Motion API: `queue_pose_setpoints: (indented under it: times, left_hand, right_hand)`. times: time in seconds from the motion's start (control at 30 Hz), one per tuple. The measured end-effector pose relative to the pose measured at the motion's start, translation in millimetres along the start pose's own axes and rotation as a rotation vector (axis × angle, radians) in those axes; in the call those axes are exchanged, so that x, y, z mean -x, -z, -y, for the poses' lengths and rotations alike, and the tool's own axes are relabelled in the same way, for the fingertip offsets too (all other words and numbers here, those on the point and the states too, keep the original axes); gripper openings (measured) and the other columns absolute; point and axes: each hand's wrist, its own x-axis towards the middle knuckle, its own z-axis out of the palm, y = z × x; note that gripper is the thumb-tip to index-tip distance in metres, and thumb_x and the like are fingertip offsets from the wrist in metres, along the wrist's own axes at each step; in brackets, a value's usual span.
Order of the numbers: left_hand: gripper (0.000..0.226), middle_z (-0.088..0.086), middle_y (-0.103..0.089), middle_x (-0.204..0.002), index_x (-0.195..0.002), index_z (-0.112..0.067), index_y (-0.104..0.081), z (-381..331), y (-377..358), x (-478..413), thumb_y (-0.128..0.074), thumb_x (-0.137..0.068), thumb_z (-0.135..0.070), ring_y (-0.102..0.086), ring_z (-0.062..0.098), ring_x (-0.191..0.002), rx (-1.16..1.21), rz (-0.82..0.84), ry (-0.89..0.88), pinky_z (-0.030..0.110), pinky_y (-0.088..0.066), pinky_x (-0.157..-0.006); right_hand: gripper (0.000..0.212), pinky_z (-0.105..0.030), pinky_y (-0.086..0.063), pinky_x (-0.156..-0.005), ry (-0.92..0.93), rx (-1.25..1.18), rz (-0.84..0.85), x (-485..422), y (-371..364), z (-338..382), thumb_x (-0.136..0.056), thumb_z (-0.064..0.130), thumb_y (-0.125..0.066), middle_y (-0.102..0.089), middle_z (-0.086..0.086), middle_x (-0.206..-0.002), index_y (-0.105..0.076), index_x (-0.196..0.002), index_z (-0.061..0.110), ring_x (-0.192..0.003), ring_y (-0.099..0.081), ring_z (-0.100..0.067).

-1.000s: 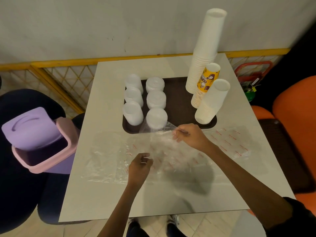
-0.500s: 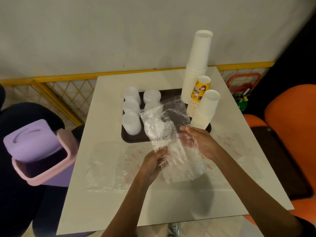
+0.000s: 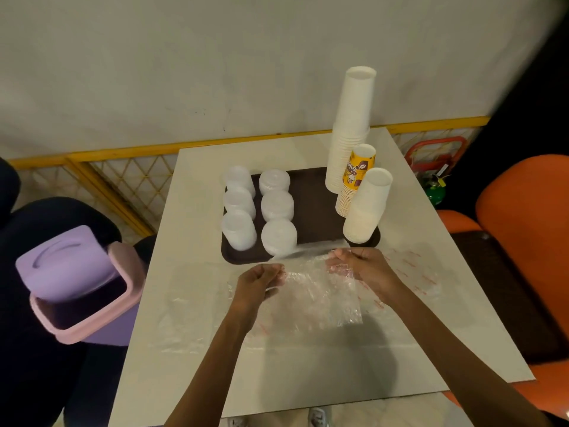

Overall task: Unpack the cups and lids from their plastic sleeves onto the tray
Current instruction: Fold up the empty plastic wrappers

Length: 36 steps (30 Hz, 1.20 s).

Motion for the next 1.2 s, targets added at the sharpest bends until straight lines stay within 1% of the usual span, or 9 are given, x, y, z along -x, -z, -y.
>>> queue_pose_setpoints:
  times: [0.07, 0.2, 0.37, 0.47, 0.6, 0.73, 0.83, 1.0, 1.2]
  left_hand:
    - [0.011, 0.000, -0.066, -0.086, -0.086, -0.010, -0.067, -9.3, 1.3, 0.2, -0.060, -0.091, -0.017, -0.060, 0.015, -0.086, -0.024, -0.028, -0.113, 0.029, -0.047, -0.078]
    - [0.016, 0.000, -0.066, -0.107, -0.086, -0.022, -0.072, -28.4, 0.6, 1.3, -0.060, -0.090, -0.012, -0.059, 0.013, -0.100, 0.054, -0.057, -0.237, 0.025, -0.046, -0.081]
    - [0.024, -0.004, -0.060, -0.128, -0.087, -0.025, -0.075, -43.5, -1.7, -4.4, -0.053, -0.094, -0.020, -0.055, 0.014, -0.120, 0.135, 0.019, -0.211, 0.033, -0.041, -0.103]
    - [0.024, 0.000, -0.066, -0.121, -0.089, -0.017, -0.075, -46.6, -4.2, -7.3, -0.053, -0.095, -0.021, -0.059, 0.017, -0.109, 0.081, 0.035, -0.246, 0.042, -0.043, -0.100]
    - [0.014, 0.008, -0.071, -0.091, -0.092, -0.012, -0.073, -54.2, -8.0, -6.7, -0.060, -0.091, -0.017, -0.063, 0.023, -0.087, 0.021, -0.003, -0.269, 0.047, -0.051, -0.086]
    - [0.014, 0.009, -0.068, -0.096, -0.102, -0.005, -0.069, -62.3, -12.8, -10.0, -0.062, -0.090, -0.008, -0.060, 0.023, -0.091, 0.055, -0.022, -0.256, 0.043, -0.050, -0.084]
    - [0.019, 0.008, -0.068, -0.099, -0.105, -0.010, -0.068, -64.0, -11.3, -12.6, -0.064, -0.088, -0.006, -0.062, 0.023, -0.092, 0.120, 0.003, -0.227, 0.044, -0.049, -0.085]
    - [0.027, 0.002, -0.072, -0.092, -0.113, -0.013, -0.062, -54.5, -6.1, -12.9, -0.061, -0.088, -0.001, -0.066, 0.017, -0.076, 0.143, 0.081, -0.176, 0.027, -0.054, -0.074]
    - [0.022, 0.011, -0.070, -0.086, -0.104, -0.007, -0.060, -46.8, -6.1, -14.7, -0.063, -0.085, 0.004, -0.068, 0.014, -0.060, 0.082, -0.027, -0.177, 0.025, -0.059, -0.065]
  right_hand:
    - [0.017, -0.033, -0.046, -0.075, 0.144, 0.201, -0.123, 0.2, -2.3, 2.4, -0.089, 0.023, -0.063, -0.068, -0.015, -0.081, -0.070, -0.080, 0.011, -0.084, -0.060, -0.040]
    - [0.015, -0.033, -0.050, -0.087, 0.362, 0.290, -0.274, 3.8, -5.9, 14.8, -0.084, 0.020, -0.069, -0.054, -0.002, -0.102, -0.061, -0.079, 0.008, -0.103, -0.051, -0.019]
    - [0.015, -0.042, -0.042, -0.105, 0.405, 0.164, -0.133, 5.2, -2.4, 29.0, -0.085, 0.015, -0.066, -0.046, 0.015, -0.129, -0.063, -0.076, 0.027, -0.135, -0.031, -0.014]
    - [0.016, -0.038, -0.042, -0.103, 0.374, 0.108, -0.073, 8.0, -1.8, 36.9, -0.090, 0.014, -0.060, -0.058, 0.021, -0.110, -0.066, -0.083, 0.027, -0.115, -0.049, 0.002]
    - [0.010, -0.021, -0.052, -0.079, 0.341, -0.044, -0.123, 9.8, -2.3, 45.5, -0.094, 0.009, -0.054, -0.060, 0.001, -0.101, -0.062, -0.090, 0.016, -0.089, -0.062, -0.004]
    - [0.020, -0.035, -0.052, -0.075, 0.253, -0.095, -0.139, 6.5, -5.0, 47.3, -0.096, 0.017, -0.052, -0.065, 0.002, -0.103, -0.065, -0.087, 0.030, -0.097, -0.057, -0.021]
    - [0.016, -0.027, -0.055, -0.063, 0.172, -0.198, -0.064, 5.1, -4.9, 50.2, -0.095, 0.018, -0.052, -0.073, 0.000, -0.091, -0.068, -0.094, 0.021, -0.076, -0.067, -0.020]
    - [0.016, -0.026, -0.058, -0.064, 0.088, -0.274, 0.032, -0.4, -0.9, 44.0, -0.093, 0.008, -0.054, -0.074, 0.000, -0.092, -0.063, -0.104, 0.014, -0.077, -0.072, -0.020]
    - [0.022, -0.025, -0.057, -0.061, 0.057, -0.255, 0.050, 0.9, 1.3, 37.3, -0.086, -0.002, -0.062, -0.074, -0.002, -0.088, -0.058, -0.101, 0.013, -0.072, -0.072, -0.018]
